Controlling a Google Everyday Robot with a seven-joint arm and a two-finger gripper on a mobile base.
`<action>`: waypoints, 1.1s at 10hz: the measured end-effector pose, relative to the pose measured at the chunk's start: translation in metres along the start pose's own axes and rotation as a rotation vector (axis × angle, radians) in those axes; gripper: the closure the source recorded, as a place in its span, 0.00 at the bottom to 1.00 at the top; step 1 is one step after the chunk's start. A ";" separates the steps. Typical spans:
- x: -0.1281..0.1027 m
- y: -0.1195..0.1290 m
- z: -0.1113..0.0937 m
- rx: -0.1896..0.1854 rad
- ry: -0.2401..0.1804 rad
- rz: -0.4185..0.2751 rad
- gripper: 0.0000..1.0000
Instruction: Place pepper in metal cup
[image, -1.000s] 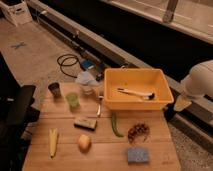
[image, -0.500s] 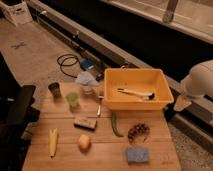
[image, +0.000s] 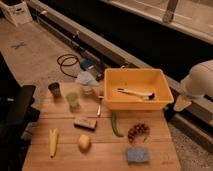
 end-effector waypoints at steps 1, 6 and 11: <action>0.000 0.000 0.000 0.001 0.001 -0.001 0.20; -0.041 -0.012 -0.034 0.097 -0.020 -0.092 0.20; -0.132 0.034 -0.029 0.069 -0.075 -0.340 0.20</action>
